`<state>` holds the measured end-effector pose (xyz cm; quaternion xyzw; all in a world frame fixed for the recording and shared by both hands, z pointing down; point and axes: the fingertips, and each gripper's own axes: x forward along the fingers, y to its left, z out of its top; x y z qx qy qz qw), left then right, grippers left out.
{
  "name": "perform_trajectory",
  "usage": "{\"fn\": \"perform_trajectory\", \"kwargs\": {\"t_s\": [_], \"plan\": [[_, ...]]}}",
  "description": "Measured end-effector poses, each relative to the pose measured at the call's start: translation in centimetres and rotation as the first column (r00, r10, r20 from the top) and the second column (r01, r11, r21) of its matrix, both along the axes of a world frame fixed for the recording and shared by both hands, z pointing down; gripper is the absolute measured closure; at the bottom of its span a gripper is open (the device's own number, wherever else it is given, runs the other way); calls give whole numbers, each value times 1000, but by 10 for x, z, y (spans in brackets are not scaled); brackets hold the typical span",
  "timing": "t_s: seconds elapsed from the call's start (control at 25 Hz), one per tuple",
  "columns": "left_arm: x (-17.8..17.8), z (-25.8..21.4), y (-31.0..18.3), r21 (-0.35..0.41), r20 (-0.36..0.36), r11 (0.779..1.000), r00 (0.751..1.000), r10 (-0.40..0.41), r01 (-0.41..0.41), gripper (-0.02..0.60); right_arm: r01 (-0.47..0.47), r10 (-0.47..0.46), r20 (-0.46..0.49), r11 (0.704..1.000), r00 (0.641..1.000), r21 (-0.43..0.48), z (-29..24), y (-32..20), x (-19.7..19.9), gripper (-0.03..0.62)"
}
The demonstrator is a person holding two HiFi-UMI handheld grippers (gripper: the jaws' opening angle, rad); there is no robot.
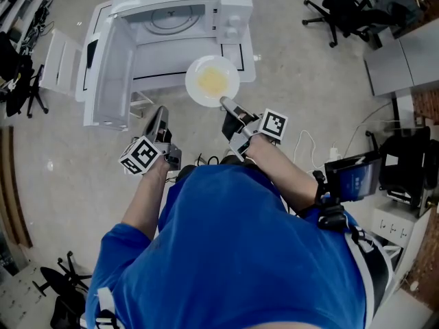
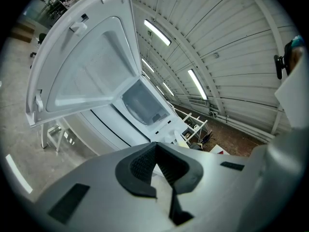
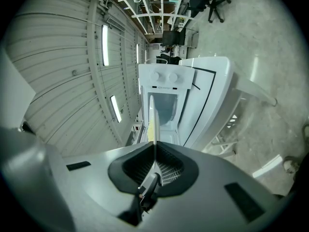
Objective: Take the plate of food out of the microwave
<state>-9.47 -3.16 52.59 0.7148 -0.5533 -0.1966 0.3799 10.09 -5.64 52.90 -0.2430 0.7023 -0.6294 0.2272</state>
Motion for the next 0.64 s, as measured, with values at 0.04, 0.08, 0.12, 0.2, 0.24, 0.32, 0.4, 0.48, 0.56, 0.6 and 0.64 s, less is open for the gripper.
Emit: {"fn": "perform_trajectory", "kwargs": {"t_s": [0.04,0.08,0.12,0.2,0.24,0.32,0.4,0.48,0.56,0.6,0.64], "plan": [[0,1,0,-1,1,1000,1000,-1,1,572,1,-1,-2,1000,1000,0,1,0,0,576],[-1,2,0,-1,1,1000,1000,-2,2,572,2,-2,-4,1000,1000,1,2,0,0,576],[0,2,0,0,0,1000,1000,-1,1,572,4,-4,-5,1000,1000,2,2,0,-1,576],[0,3,1,-4,2,1000,1000,-1,1,572,4,-4,-4,1000,1000,3,1,1,0,576],[1,4,2,-7,4,1000,1000,-2,2,572,4,-4,-4,1000,1000,4,1,2,0,576],[3,2,4,-5,3,1000,1000,-3,3,572,5,-5,-2,1000,1000,5,-1,4,1,576],[5,0,4,2,-2,1000,1000,1,-1,572,5,-5,0,1000,1000,5,-3,4,1,576],[9,-1,4,1,-10,1000,1000,7,-7,572,6,-6,-2,1000,1000,8,-3,5,2,576],[11,-1,4,0,-16,1000,1000,10,-10,572,7,-7,-2,1000,1000,8,-3,5,2,576],[12,-1,4,1,-16,1000,1000,10,-10,572,7,-7,-1,1000,1000,7,-3,6,2,576],[12,-2,4,1,-15,1000,1000,9,-9,572,7,-7,-1,1000,1000,6,-3,6,2,576]]}}
